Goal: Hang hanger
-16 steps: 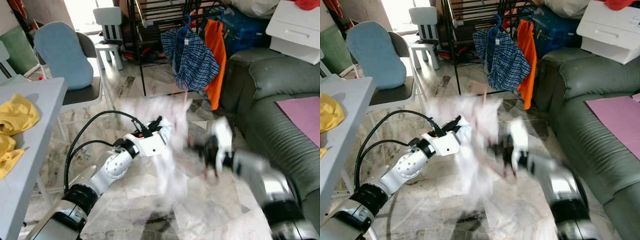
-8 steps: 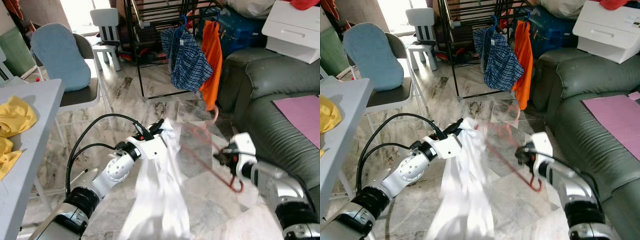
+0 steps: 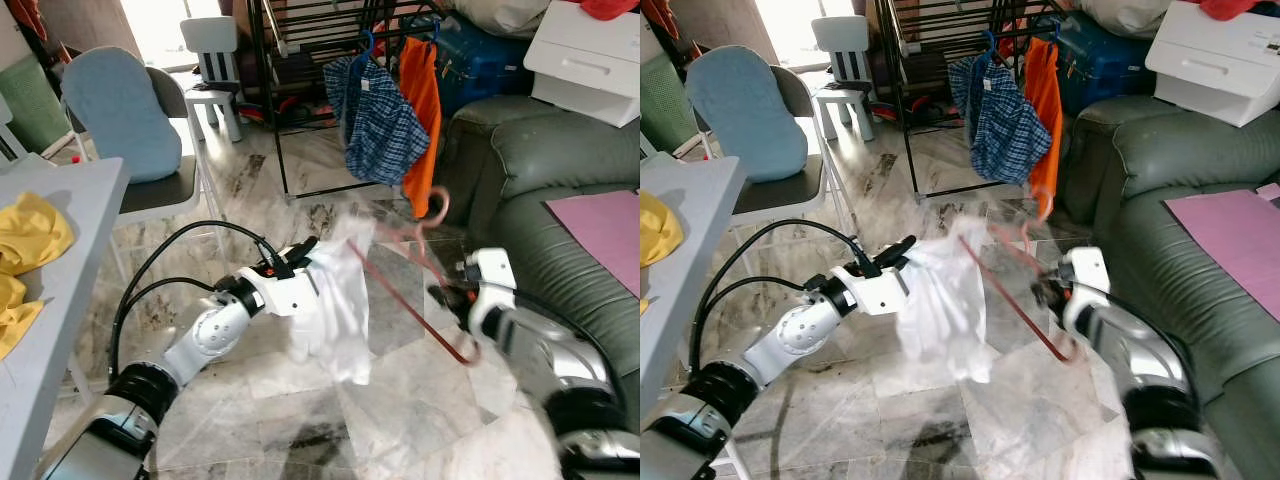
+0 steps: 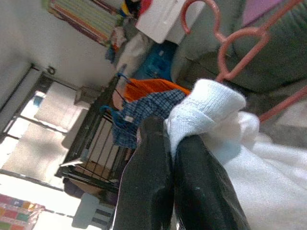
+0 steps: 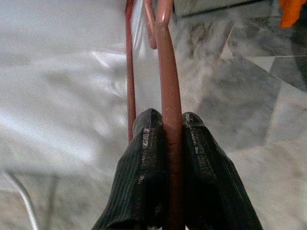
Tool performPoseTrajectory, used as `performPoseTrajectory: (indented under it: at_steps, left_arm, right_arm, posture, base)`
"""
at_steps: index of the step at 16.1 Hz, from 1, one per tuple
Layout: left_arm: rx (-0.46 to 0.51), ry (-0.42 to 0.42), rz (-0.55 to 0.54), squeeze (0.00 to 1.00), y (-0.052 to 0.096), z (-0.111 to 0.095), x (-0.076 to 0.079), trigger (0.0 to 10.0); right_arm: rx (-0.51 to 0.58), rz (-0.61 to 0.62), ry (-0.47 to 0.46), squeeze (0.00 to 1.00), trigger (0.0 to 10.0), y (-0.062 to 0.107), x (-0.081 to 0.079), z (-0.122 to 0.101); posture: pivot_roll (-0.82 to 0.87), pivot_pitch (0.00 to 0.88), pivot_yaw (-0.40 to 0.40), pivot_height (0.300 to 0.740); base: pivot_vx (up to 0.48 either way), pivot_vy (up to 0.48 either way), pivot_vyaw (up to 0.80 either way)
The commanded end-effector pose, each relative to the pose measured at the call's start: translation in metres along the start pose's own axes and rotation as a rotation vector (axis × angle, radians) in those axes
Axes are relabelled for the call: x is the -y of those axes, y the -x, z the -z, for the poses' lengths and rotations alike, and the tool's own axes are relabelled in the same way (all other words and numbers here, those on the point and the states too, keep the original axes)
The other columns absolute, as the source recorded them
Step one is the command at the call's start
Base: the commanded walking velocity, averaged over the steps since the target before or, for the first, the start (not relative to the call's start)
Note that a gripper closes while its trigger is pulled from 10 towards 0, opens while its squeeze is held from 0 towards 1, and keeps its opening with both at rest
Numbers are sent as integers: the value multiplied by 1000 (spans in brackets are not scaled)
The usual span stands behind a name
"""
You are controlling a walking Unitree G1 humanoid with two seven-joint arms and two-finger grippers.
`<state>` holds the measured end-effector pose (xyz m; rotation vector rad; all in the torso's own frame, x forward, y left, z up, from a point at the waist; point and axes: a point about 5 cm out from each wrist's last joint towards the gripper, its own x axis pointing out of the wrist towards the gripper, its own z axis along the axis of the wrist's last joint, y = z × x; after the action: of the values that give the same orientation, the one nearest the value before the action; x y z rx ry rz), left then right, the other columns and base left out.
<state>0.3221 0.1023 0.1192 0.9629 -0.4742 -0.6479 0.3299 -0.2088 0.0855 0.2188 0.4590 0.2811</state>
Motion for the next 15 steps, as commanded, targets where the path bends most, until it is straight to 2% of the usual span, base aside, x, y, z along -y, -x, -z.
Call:
performPoseTrajectory:
  at_steps: [1, 3, 4, 5, 6, 7, 8, 9, 10, 11, 12, 13, 15]
  left_arm:
    - [55, -1, -67, 0, -6, -12, -6, 10000]
    - [95, 32, -99, 0, -10, -23, -1, 10000]
    - [98, 40, -99, 0, -10, -25, 1, 10000]
    - [105, 53, -98, 0, -10, -27, 4, 10000]
    - [107, 60, -97, 0, -10, -28, 6, 10000]
    - [110, 88, -70, 0, -9, -30, 12, 10000]
    - [102, 131, -30, 0, -8, -30, 20, 10000]
    - [94, 143, -7, 0, -7, -29, 25, 10000]
    - [77, 158, 19, 0, -5, -28, 32, 10000]
    - [77, 158, 19, 0, -5, -28, 32, 10000]
    - [54, 186, 53, 0, -2, -26, 41, 10000]
    - [43, 200, 72, 0, 0, -25, 44, 10000]
    - [7, 234, 111, 0, 6, -19, 52, 10000]
  right_arm:
    - [169, 74, -236, 0, 10000, -6, 0, -25]
    - [296, 79, -503, 0, 10000, -12, -5, -40]
    - [322, 61, -526, 0, 10000, -13, -9, -44]
    - [361, -43, -605, 0, 10000, -17, -25, -56]
    - [378, -87, -628, 0, 10000, -18, -33, -62]
    - [436, -115, -686, 0, 10000, -20, -44, -78]
    - [502, -72, -774, 0, 10000, -22, -46, -95]
    - [534, -54, -809, 0, 10000, -22, -47, -105]
    - [560, -80, -820, 0, 10000, -22, -56, -121]
    - [560, -80, -820, 0, 10000, -22, -56, -121]
    - [539, -199, -631, 0, 10000, -24, -82, -131]
    - [540, -226, -544, 0, 10000, -24, -89, -134]
    - [584, -219, -453, 0, 10000, -21, -87, -146]
  posture:
    - [-186, 0, 68, 740]
    - [-180, 0, 64, 740]
    - [-180, 0, 64, 740]
    - [-179, 0, 61, 740]
    - [-179, 0, 61, 740]
    - [-183, 0, 61, 740]
    - [-184, 0, 62, 740]
    - [-185, 0, 60, 740]
    - [-187, 0, 60, 740]
    - [-187, 0, 60, 740]
    - [-182, 0, 52, 740]
    - [-181, 0, 49, 740]
    - [-181, 0, 47, 740]
  base:
    - [0, 0, 0]
    - [0, 0, 0]
    - [0, 0, 0]
    - [0, 0, 0]
    - [0, 0, 0]
    - [0, 0, 0]
    - [0, 0, 0]
    - [0, 0, 0]
    - [0, 0, 0]
    - [0, 0, 0]
    - [0, 0, 0]
    - [0, 0, 0]
    - [0, 0, 0]
